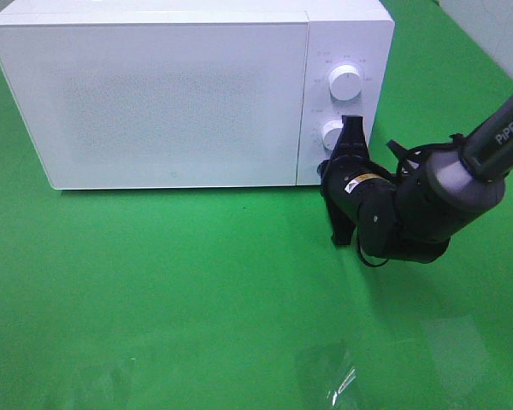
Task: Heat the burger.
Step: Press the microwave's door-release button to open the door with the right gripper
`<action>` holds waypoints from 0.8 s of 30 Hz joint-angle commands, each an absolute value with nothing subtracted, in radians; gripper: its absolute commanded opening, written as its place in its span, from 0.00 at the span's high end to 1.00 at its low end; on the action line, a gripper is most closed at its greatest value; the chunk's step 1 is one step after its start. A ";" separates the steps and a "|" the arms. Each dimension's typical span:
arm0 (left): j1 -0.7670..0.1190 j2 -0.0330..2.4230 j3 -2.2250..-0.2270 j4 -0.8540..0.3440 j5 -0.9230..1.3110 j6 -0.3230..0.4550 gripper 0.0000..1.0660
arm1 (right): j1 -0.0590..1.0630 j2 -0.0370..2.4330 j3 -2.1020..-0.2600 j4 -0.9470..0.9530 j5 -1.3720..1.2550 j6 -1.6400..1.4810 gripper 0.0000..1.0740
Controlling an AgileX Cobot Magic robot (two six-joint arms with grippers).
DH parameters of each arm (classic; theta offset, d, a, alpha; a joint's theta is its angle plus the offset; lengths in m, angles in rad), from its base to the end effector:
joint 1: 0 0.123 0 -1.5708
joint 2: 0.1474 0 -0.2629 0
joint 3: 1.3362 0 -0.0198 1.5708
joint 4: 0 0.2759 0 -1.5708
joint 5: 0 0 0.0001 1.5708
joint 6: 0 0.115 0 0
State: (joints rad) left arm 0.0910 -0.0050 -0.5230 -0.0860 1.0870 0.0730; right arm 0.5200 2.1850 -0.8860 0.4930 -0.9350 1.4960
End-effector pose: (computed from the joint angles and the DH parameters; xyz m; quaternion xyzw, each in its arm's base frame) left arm 0.0564 -0.0036 0.2837 -0.0048 0.8520 0.0000 0.5235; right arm 0.3664 0.1594 0.0265 0.5694 0.5738 0.4574 0.3705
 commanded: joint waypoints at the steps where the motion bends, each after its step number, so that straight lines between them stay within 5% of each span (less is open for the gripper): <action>1: 0.094 -0.008 -0.520 -0.089 1.073 0.073 0.06 | 0.490 2.189 -0.971 0.485 -1.183 1.458 1.00; 24: 0.094 -0.008 -0.520 -0.089 1.073 0.073 0.06 | 0.492 2.200 -0.986 0.459 -1.088 1.483 1.00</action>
